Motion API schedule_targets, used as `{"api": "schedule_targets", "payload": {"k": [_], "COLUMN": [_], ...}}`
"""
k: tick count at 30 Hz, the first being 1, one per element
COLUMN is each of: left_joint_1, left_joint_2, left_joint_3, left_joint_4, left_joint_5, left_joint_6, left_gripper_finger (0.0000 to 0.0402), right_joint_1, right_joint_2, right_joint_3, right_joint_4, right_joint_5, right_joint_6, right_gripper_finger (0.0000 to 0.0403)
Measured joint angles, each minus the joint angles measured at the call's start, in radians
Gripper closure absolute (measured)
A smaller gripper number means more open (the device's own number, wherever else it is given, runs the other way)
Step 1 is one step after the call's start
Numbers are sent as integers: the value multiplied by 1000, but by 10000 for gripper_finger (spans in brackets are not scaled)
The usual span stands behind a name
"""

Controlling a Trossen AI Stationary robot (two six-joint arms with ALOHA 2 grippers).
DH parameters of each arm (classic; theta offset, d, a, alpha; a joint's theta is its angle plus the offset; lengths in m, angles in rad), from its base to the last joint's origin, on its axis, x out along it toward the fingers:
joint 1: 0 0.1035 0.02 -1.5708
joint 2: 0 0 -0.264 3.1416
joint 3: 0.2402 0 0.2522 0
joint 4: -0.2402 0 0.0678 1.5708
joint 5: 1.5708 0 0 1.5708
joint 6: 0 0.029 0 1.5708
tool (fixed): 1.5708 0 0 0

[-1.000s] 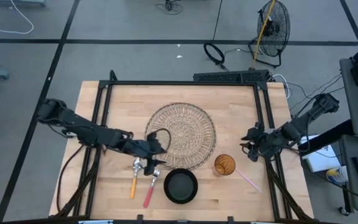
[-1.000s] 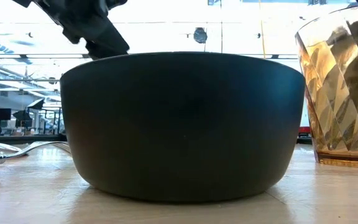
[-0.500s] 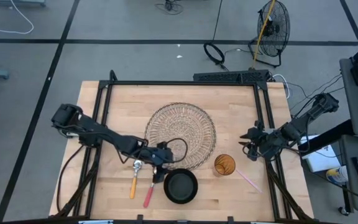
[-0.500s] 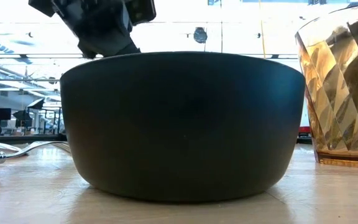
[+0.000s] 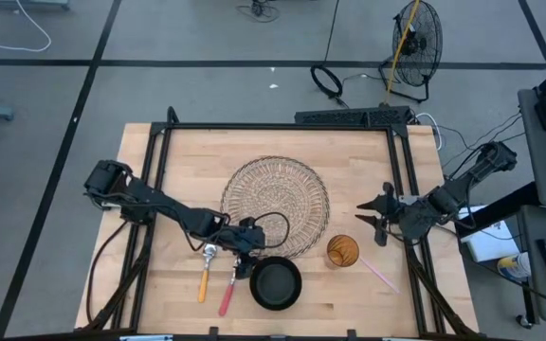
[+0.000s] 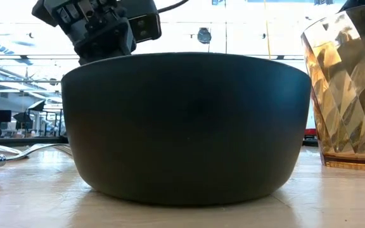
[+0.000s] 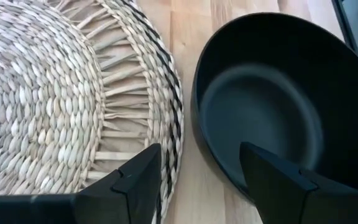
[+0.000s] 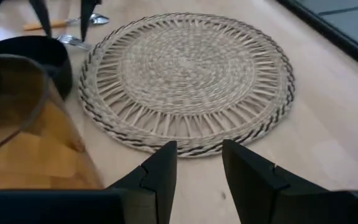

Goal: Pick & Place Utensil
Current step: Put the black bowl on the left of the brown mat

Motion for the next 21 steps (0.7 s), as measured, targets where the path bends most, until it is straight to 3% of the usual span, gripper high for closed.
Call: {"api": "schedule_targets", "payload": {"k": [7,15,21], "left_joint_1": [4,10,10], "left_joint_2": [69,80,79], "left_joint_3": [-2,-1,-1], "left_joint_4": [56,74,57], "left_joint_5": [61,40,22], "left_joint_6": [-8,-6,-6], "left_gripper_finger": [178,183,241], "right_joint_1": [0,-1,-1], "right_joint_2": [-6,-26,-36], "right_joint_3": [0,0,0], "right_joint_4": [43,284,382], "right_joint_5": [161,188,189], "right_joint_6": [-84,-346,-467], "right_gripper_finger": [275,275,275]}}
